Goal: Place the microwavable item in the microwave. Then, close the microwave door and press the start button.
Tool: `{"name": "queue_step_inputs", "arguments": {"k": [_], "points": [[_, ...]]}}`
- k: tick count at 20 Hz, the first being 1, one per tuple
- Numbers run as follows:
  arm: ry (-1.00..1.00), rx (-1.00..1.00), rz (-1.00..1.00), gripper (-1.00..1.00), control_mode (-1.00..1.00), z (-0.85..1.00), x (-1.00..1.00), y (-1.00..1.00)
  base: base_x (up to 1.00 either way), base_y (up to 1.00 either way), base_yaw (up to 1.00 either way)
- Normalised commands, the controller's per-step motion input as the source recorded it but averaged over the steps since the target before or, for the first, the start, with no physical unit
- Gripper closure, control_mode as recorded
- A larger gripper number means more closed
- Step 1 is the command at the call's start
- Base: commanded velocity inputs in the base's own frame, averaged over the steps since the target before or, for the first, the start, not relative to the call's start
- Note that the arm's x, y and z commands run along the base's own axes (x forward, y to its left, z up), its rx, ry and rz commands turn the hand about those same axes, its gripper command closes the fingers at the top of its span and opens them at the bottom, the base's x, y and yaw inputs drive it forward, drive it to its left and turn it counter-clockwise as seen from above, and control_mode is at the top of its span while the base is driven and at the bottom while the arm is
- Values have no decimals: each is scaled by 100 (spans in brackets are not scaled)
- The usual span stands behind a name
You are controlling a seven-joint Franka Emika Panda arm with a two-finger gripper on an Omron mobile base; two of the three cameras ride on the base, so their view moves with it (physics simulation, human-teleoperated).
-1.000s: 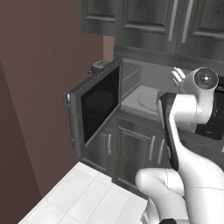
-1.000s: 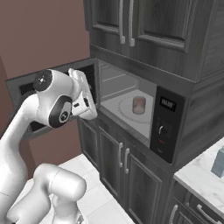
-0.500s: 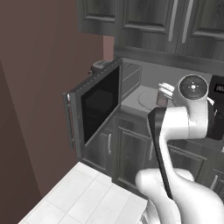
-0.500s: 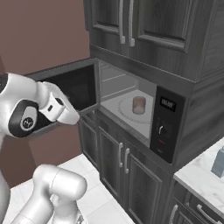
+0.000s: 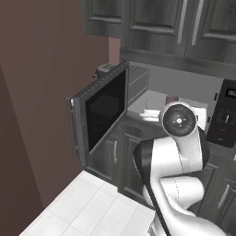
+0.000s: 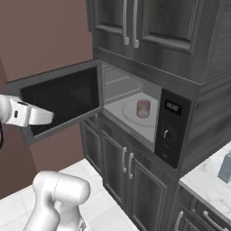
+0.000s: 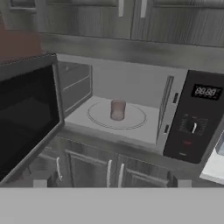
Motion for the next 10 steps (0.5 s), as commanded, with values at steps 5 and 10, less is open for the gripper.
{"name": "queue_step_inputs", "arguments": {"k": [5,10], "points": [[0,-34,14,-100,-100,0,-31,86,0,0,0],[0,-34,7,-100,-100,0,-10,92,0,0,0]]}}
